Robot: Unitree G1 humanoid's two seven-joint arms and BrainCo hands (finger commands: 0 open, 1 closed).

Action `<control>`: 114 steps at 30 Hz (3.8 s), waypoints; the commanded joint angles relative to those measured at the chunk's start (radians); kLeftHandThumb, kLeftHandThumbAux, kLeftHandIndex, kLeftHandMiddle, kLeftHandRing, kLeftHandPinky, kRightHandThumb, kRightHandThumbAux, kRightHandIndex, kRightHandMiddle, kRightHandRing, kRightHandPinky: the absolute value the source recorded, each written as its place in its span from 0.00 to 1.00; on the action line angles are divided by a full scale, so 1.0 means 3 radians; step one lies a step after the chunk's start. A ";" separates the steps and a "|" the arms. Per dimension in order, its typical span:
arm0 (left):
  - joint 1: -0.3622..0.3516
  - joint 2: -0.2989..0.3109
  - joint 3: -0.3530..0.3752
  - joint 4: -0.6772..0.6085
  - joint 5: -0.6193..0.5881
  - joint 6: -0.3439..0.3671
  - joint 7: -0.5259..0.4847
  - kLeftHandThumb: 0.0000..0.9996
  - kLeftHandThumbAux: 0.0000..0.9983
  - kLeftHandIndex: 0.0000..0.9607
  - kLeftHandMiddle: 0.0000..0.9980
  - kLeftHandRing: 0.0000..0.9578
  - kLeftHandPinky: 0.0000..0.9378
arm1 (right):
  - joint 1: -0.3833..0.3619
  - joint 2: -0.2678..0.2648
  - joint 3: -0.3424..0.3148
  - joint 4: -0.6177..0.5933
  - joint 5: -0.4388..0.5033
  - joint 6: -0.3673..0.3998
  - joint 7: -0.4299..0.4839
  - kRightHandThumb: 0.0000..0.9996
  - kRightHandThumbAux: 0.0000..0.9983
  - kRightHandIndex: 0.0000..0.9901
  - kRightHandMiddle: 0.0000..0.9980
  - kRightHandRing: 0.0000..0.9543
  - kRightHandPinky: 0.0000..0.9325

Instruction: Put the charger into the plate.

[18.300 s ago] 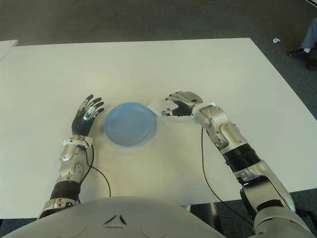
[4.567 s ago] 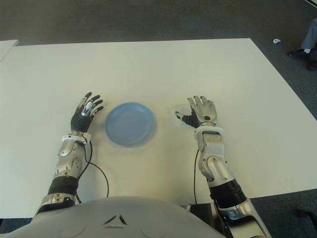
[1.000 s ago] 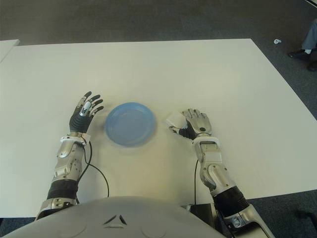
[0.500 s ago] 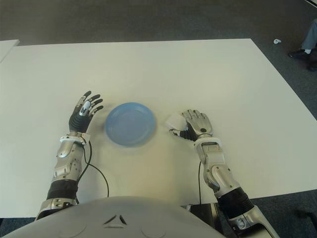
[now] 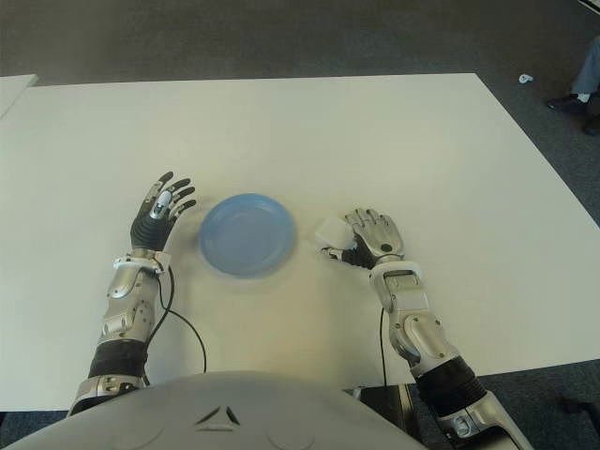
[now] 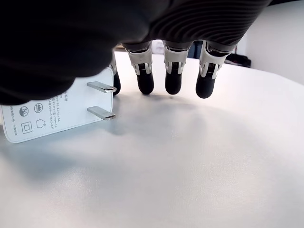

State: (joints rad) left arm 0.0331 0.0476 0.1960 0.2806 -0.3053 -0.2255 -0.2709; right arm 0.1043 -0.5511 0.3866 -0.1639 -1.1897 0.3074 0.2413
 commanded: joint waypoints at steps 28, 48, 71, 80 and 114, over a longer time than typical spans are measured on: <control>0.0017 -0.0011 0.0023 0.0018 -0.0002 0.0054 0.0019 0.00 0.49 0.13 0.23 0.25 0.27 | 0.0254 0.0609 -0.0535 -0.0170 0.1184 -0.0623 -0.1503 0.75 0.71 0.44 0.87 0.91 0.94; 0.0015 0.0003 0.0022 0.0033 -0.0029 0.0024 -0.0044 0.00 0.49 0.13 0.23 0.25 0.27 | 0.0283 0.0721 -0.0781 -0.0422 0.1677 -0.0519 -0.0921 0.75 0.71 0.44 0.95 0.95 0.96; 0.0022 0.0014 0.0006 -0.0002 0.0003 0.0069 0.0000 0.00 0.49 0.13 0.22 0.24 0.26 | 0.0249 0.0542 -0.0820 -0.0354 0.1837 -0.0688 -0.0506 0.71 0.70 0.43 0.65 0.67 0.60; 0.0023 0.0019 0.0003 -0.0006 0.0002 0.0097 0.0005 0.00 0.50 0.13 0.22 0.24 0.26 | 0.0182 0.0294 -0.0660 -0.0318 0.1303 -0.0641 -0.0458 0.36 0.28 0.05 0.08 0.07 0.07; 0.0070 0.0016 0.0003 -0.0047 0.0006 0.0089 0.0000 0.00 0.50 0.13 0.23 0.25 0.28 | 0.0039 0.0160 -0.0433 -0.0426 0.0692 -0.0209 0.0487 0.30 0.10 0.00 0.00 0.00 0.00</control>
State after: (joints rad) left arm 0.0383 0.0483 0.1942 0.2736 -0.3114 -0.2042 -0.2746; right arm 0.1199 -0.4990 0.2467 -0.3046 -0.9716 0.2343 0.3742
